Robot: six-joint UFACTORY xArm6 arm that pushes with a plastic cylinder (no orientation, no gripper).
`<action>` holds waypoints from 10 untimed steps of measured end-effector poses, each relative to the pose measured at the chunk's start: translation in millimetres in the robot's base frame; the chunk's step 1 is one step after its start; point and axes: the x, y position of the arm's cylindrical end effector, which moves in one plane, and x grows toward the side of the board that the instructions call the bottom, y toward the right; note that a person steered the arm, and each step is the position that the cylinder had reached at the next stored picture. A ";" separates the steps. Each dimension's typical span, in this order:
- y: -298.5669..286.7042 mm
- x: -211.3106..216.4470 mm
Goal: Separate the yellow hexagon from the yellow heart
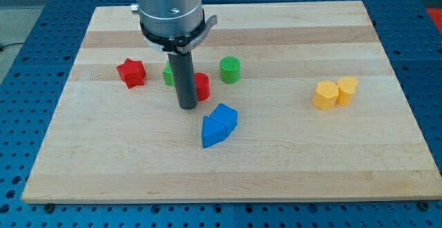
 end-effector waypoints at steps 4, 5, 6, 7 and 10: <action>-11.6 -27.3; 6.6 -21.7; 36.3 -21.7; 72.1 -29.4; 127.8 -38.9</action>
